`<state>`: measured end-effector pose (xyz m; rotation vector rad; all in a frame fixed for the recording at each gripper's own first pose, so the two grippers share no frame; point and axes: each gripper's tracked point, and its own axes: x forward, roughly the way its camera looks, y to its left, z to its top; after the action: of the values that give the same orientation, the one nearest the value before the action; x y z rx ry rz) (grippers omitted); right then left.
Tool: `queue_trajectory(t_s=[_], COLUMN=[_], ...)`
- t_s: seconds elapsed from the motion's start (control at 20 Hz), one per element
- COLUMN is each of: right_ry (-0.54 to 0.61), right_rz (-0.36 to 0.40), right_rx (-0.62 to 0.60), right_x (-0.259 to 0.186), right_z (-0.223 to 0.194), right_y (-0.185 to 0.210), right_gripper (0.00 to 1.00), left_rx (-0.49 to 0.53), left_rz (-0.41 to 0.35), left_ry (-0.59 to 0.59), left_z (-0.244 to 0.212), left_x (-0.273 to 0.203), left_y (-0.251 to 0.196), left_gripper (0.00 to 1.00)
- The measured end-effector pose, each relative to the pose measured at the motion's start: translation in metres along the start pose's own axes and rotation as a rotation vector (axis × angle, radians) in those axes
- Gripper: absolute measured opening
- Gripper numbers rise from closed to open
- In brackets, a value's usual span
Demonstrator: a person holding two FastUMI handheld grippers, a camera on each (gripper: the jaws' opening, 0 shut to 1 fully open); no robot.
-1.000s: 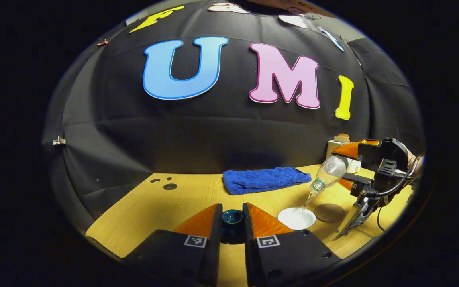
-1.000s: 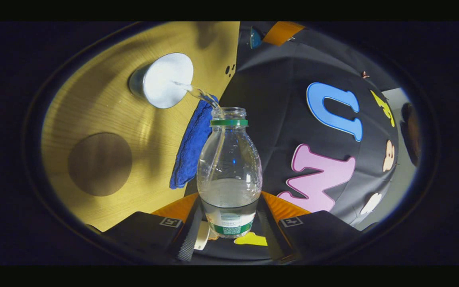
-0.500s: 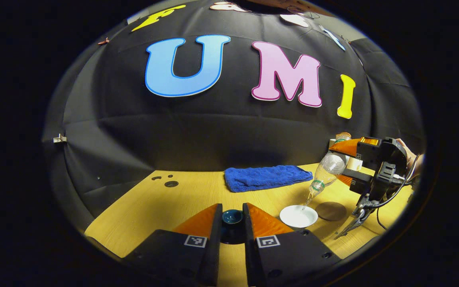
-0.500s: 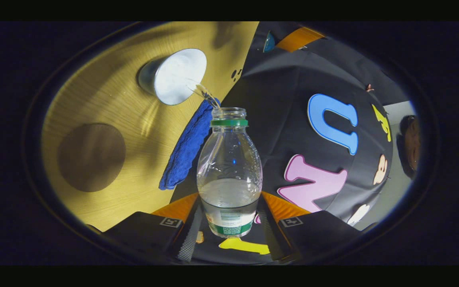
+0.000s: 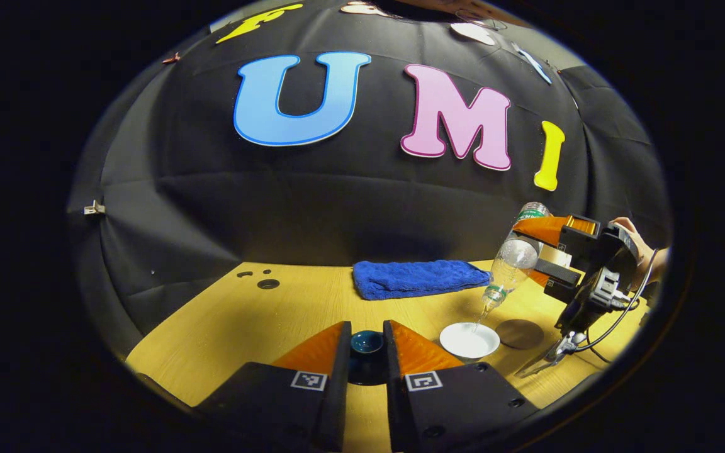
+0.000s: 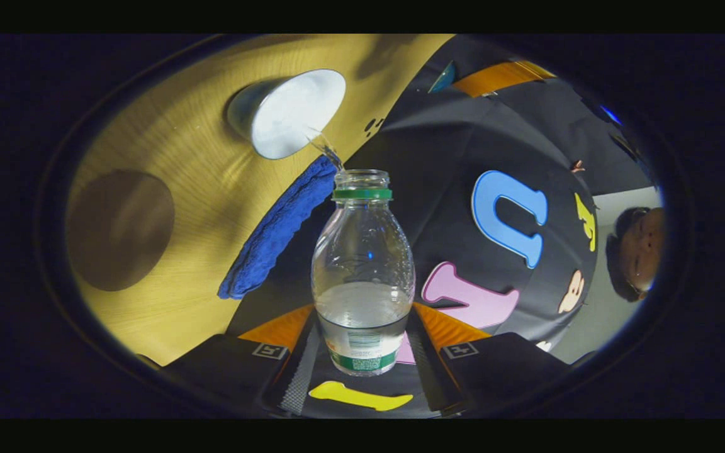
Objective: Open the teacup lid with one hand, grasp the water bottle and pour water into the teacup with the other hand; after pouring, place the water bottle on the coaster and then close the teacup lid.
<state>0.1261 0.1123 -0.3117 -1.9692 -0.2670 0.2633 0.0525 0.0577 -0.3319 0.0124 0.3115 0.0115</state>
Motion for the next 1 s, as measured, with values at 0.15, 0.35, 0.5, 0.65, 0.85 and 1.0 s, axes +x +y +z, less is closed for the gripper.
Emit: queue_trajectory(t_s=[0.15, 0.35, 0.5, 0.65, 0.85, 1.0], right_ry=[-0.027, -0.054, -0.075, -0.105, -0.115, -0.107], right_rz=[-0.023, -0.139, -0.192, -0.219, -0.220, -0.214], right_rx=[-0.034, -0.105, -0.126, -0.156, -0.161, -0.155], right_x=[0.003, 0.002, 0.003, 0.005, 0.006, 0.004], right_z=[0.004, 0.005, 0.006, 0.008, 0.007, 0.007], right_y=[-0.004, -0.030, -0.038, -0.050, -0.052, -0.052], right_gripper=[0.73, 0.74, 0.70, 0.73, 0.74, 0.73], left_rx=[0.011, 0.013, 0.011, 0.014, 0.015, 0.012], left_rz=[0.003, -0.001, -0.003, -0.004, -0.005, -0.008], left_ry=[-0.005, -0.002, -0.004, -0.008, -0.012, -0.010], left_z=[-0.001, -0.004, -0.004, -0.003, 0.000, -0.002], left_x=[0.000, -0.003, -0.005, -0.004, -0.005, -0.004], left_y=[0.001, -0.001, -0.003, -0.004, -0.006, -0.007], left_gripper=[0.27, 0.31, 0.31, 0.31, 0.31, 0.27])
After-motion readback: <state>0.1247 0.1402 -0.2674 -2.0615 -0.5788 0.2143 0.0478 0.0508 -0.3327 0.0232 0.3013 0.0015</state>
